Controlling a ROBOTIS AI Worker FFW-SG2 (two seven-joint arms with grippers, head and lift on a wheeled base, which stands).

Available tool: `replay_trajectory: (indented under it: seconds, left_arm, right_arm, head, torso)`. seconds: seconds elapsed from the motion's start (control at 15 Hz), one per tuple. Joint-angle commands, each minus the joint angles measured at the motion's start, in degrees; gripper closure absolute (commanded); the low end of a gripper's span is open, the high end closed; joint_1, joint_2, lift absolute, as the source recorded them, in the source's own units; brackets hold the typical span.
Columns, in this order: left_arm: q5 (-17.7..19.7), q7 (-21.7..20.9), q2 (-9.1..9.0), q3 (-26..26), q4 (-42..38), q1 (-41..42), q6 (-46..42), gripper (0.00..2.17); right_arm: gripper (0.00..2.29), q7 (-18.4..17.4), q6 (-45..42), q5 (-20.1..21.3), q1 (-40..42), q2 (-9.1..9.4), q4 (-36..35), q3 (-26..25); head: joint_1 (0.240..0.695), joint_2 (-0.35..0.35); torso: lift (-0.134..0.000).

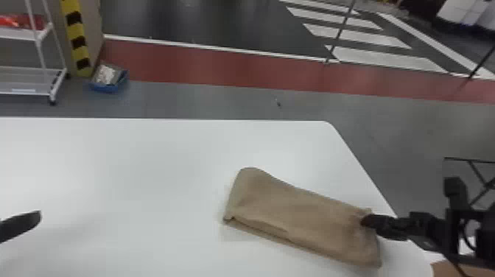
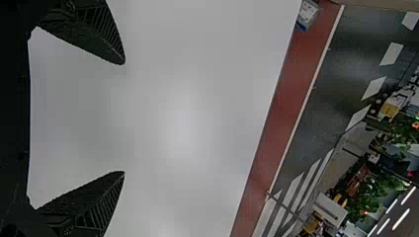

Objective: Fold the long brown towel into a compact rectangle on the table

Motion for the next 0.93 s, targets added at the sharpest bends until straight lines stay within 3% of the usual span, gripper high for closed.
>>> replay_trajectory:
  seconds: [0.0, 0.13, 0.53, 0.87]
  left_arm:
    - [0.00, 0.00, -0.06, -0.03, -0.18, -0.14, -0.01, 0.09]
    - [0.00, -0.18, -0.06, 0.06, -0.53, -0.05, -0.01, 0.09]
    - [0.00, -0.27, -0.06, 0.24, -0.89, 0.04, 0.17, 0.09]
    - [0.00, -0.27, 0.03, 0.24, -0.80, -0.05, 0.17, 0.09]
  right_arm:
    - [1.34, 0.34, 0.12, -0.72, 0.11, 0.15, 0.04, -0.77]
    - [1.49, 1.13, 0.12, -2.66, 0.20, 0.32, 0.21, -2.88]
    - [1.51, 4.47, 0.12, -10.21, 2.39, 0.15, 0.12, -11.41]
    - [1.51, 5.70, 0.12, -15.49, 3.01, -2.40, -0.40, -19.67]
  head:
    - [0.695, -0.296]
    - [0.695, -0.295]
    - [0.695, -0.298]
    - [0.695, -0.339]
  torso:
    - [-0.125]
    - [-0.125]
    - [-0.125]
    - [-0.125]
